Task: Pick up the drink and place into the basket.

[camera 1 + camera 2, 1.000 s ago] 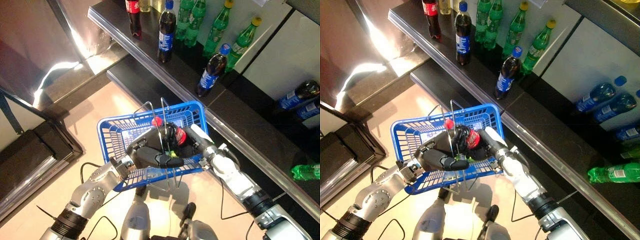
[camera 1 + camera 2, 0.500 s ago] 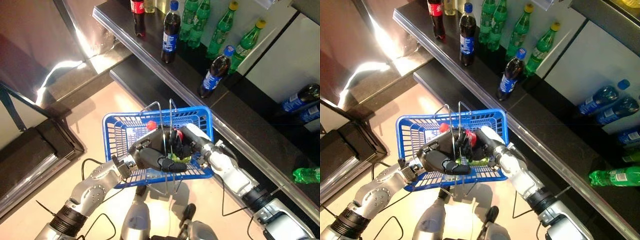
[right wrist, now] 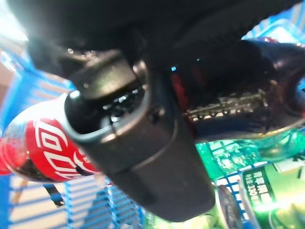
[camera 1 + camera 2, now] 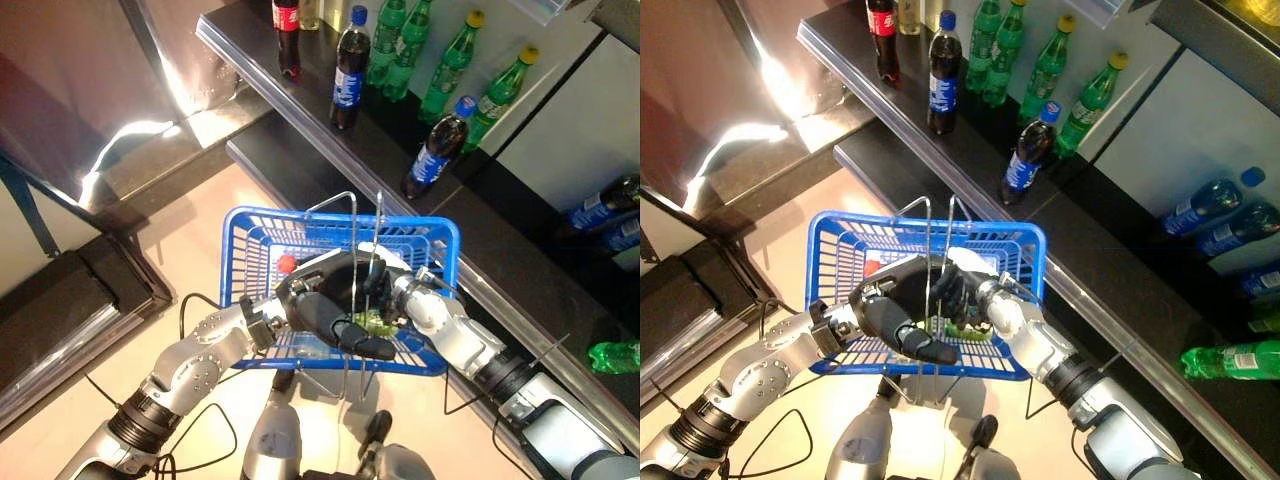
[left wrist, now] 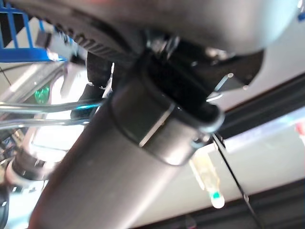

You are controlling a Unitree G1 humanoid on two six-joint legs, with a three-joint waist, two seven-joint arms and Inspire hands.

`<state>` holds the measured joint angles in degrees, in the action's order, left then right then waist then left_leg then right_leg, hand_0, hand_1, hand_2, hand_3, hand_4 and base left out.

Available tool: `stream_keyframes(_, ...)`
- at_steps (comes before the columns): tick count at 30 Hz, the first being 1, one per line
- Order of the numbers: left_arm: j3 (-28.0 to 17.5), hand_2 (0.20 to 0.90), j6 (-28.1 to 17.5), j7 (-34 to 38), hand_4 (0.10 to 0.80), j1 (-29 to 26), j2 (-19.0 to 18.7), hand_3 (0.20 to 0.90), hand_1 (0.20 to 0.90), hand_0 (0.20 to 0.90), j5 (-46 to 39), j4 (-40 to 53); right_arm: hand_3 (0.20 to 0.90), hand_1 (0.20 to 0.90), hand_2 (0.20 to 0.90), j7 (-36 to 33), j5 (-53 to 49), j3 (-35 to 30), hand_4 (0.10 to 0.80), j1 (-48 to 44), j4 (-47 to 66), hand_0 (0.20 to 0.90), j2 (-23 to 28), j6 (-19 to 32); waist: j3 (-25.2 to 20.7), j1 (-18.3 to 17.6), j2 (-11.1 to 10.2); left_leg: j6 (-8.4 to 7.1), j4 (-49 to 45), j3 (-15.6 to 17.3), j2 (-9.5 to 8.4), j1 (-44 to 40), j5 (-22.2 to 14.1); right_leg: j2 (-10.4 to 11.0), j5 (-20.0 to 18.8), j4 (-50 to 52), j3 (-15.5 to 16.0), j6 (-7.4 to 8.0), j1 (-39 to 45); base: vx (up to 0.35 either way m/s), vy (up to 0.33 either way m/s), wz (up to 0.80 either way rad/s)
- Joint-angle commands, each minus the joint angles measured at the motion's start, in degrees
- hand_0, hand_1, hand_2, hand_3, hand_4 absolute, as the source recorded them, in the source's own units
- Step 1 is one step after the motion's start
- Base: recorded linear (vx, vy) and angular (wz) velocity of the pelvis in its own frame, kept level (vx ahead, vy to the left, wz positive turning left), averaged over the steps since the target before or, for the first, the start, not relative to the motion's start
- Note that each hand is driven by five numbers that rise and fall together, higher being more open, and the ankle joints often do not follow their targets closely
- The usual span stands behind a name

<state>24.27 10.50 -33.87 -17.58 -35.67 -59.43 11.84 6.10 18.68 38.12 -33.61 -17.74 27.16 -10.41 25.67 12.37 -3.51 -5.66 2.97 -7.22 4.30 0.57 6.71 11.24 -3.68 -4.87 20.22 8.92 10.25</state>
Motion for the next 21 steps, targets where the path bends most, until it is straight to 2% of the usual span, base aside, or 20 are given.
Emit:
stream_keyframes(1,3.1,0.3,-10.5,-12.8,0.1,-7.7,13.1,0.2,0.3,0.3,-6.2,15.8,0.2,0.3,0.3,-2.6,1.7,5.2,0.1,-3.8,-5.2,0.3,-4.3,3.7,-23.4,0.2,0.3,-0.13,2.0,3.3,2.99,-3.3,-3.8,4.1,-0.4,-0.1,0.6,2.11,1.4,-0.003,0.002,0.08)
stream_keyframes(16,4.6,0.3,-9.7,-12.6,0.1,-9.8,15.1,0.2,0.3,0.3,-5.7,17.0,0.2,0.3,0.3,-3.7,3.9,6.2,0.1,-6.7,-16.5,0.3,-9.1,0.9,-23.7,1.6,-0.2,-0.02,2.0,2.5,2.8,-3.4,-3.9,3.9,-0.3,-0.1,1.2,1.84,1.8,0.0,0.001,0.04)
stream_keyframes(17,4.7,0.3,-9.5,-12.3,0.1,-9.9,15.3,0.2,0.3,0.3,-5.6,17.2,0.216,0.314,0.314,-4.1,4.1,6.2,0.116,-6.9,-17.4,0.314,-9.5,0.4,-23.7,1.7,-0.3,-0.04,2.0,2.5,2.78,-3.4,-3.9,3.9,-0.3,-0.1,1.3,1.81,1.8,0.0,0.0,0.0)
stream_keyframes(18,4.8,0.3,-9.4,-12.0,0.1,-10.1,15.5,0.2,0.3,0.3,-5.4,17.3,0.406,0.476,0.476,-4.4,4.0,6.2,0.306,-7.1,-18.2,0.476,-9.8,0.2,-23.7,1.8,-0.3,-0.05,2.0,2.5,2.8,-3.4,-3.9,3.8,-0.3,-0.1,1.3,1.79,1.8,0.0,0.0,0.0)
stream_keyframes(19,4.8,0.3,-9.4,-11.9,0.1,-10.2,15.7,0.2,0.3,0.3,-5.4,17.3,0.442,0.507,0.507,-4.6,4.0,6.1,0.342,-7.3,-18.7,0.507,-9.9,0.1,-23.7,1.8,-0.3,-0.07,2.0,2.5,2.81,-3.5,-3.9,3.8,-0.3,-0.1,1.3,1.79,1.8,0.0,0.0,0.0)
stream_keyframes(20,4.8,0.3,-9.3,-11.8,0.1,-10.2,15.7,0.2,0.3,0.3,-5.4,17.3,0.582,0.627,0.627,-4.7,4.0,6.0,0.482,-7.3,-19.1,0.627,-10.1,0.1,-23.7,1.8,-0.4,-0.08,2.0,2.4,2.82,-3.5,-3.9,3.8,-0.3,-0.1,1.3,1.79,1.8,0.0,0.0,0.0)
stream_keyframes(21,4.8,0.3,-9.3,-11.8,0.1,-10.2,15.8,0.2,0.3,0.3,-5.5,17.3,0.853,0.86,0.86,-4.7,3.9,5.9,0.753,-7.4,-19.4,0.86,-10.3,-0.2,-23.7,1.9,-0.4,-0.09,2.0,2.4,2.82,-3.5,-3.9,3.8,-0.3,-0.1,1.3,1.77,1.8,0.0,0.0,0.0)
